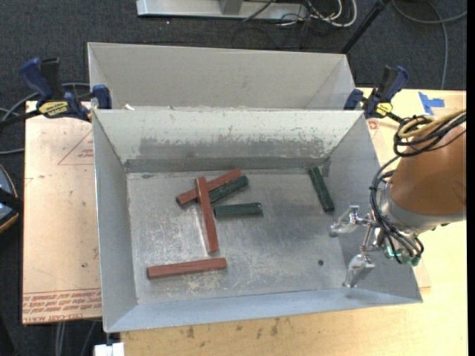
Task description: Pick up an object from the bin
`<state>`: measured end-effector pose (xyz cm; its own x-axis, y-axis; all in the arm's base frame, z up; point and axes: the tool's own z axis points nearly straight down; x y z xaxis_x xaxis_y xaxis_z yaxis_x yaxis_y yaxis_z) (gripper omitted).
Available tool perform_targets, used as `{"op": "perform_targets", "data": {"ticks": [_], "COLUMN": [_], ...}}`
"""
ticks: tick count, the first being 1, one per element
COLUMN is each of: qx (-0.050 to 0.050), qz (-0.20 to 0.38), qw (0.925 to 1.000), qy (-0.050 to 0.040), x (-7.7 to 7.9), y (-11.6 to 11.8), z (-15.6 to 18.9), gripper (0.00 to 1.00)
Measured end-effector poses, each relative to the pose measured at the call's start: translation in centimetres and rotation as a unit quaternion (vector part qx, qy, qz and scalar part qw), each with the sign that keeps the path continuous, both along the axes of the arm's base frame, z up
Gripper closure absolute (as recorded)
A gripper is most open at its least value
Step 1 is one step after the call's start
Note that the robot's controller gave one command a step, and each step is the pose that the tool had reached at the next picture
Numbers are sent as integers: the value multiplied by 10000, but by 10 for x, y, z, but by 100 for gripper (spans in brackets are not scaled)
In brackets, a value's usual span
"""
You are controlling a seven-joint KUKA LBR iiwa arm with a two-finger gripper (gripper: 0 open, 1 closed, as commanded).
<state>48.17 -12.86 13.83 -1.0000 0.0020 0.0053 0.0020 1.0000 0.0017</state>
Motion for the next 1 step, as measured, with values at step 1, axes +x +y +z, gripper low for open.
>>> {"op": "perform_targets", "data": {"ticks": [1], "qx": [-6], "qz": [12], "qw": [10000], "qy": [-27], "x": [2], "y": [0], "z": [2], "gripper": [0]}}
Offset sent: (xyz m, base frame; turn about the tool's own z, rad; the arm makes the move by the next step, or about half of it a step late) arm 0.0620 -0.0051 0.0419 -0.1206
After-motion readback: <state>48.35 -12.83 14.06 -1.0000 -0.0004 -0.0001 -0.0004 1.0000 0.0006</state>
